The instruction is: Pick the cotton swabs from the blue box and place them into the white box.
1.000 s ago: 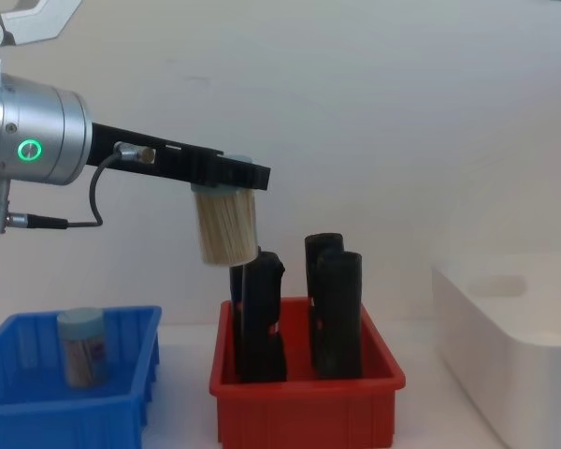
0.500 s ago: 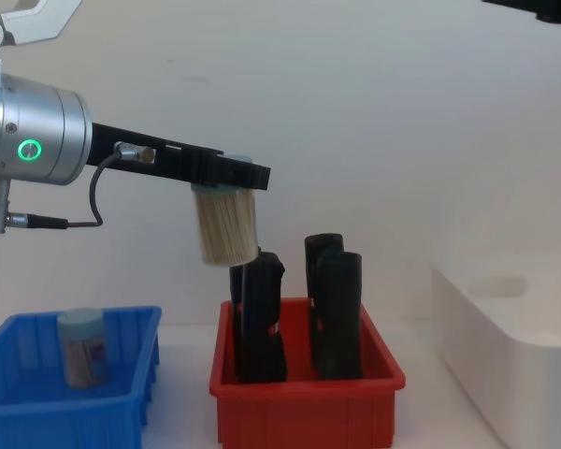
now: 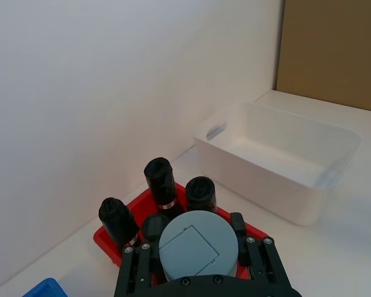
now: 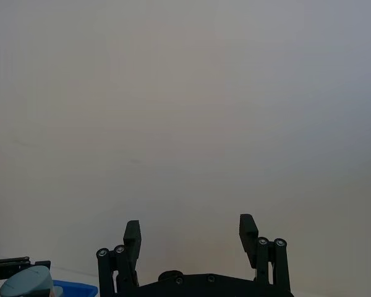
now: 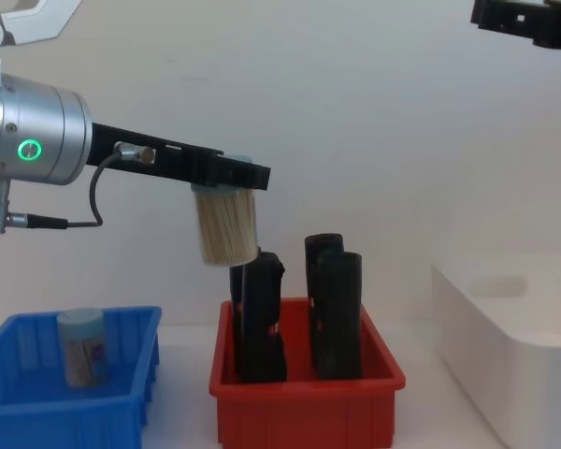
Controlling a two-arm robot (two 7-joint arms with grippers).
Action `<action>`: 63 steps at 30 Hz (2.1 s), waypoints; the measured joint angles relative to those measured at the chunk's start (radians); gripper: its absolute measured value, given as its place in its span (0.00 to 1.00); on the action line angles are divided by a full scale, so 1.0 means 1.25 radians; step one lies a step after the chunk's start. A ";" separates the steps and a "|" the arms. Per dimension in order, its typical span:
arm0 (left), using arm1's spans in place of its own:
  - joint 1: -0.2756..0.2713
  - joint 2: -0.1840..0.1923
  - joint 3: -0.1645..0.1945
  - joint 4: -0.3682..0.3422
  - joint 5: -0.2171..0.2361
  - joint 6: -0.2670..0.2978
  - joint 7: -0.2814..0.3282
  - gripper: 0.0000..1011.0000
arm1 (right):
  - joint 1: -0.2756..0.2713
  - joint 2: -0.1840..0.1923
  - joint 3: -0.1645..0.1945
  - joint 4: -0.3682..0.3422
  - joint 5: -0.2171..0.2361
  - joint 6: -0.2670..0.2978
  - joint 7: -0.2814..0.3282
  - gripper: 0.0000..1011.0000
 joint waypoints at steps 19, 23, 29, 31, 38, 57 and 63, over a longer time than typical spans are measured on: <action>0.000 0.000 0.000 0.000 0.000 0.000 0.000 0.66 | 0.008 -0.006 0.003 0.001 0.005 0.019 -0.004 0.99; 0.000 0.000 0.000 0.000 0.000 0.000 0.000 0.66 | 0.008 -0.007 0.003 0.002 0.005 0.021 -0.004 0.99; 0.000 0.000 0.000 0.000 0.000 0.000 0.000 0.66 | 0.009 -0.007 0.004 0.002 0.006 0.022 -0.005 0.99; 0.000 0.000 0.000 0.000 0.000 0.000 0.000 0.66 | 0.009 -0.007 0.004 0.002 0.006 0.022 -0.005 0.99; 0.000 0.000 0.000 0.000 0.000 0.000 0.000 0.66 | 0.013 -0.010 0.004 0.010 0.006 0.020 0.000 0.99; 0.000 0.000 0.000 0.000 0.000 0.000 0.000 0.66 | 0.009 -0.016 -0.006 0.046 0.027 0.070 0.035 0.99; 0.000 0.000 0.000 0.000 0.000 0.000 0.000 0.66 | 0.003 -0.019 -0.014 0.062 0.029 0.091 0.057 0.99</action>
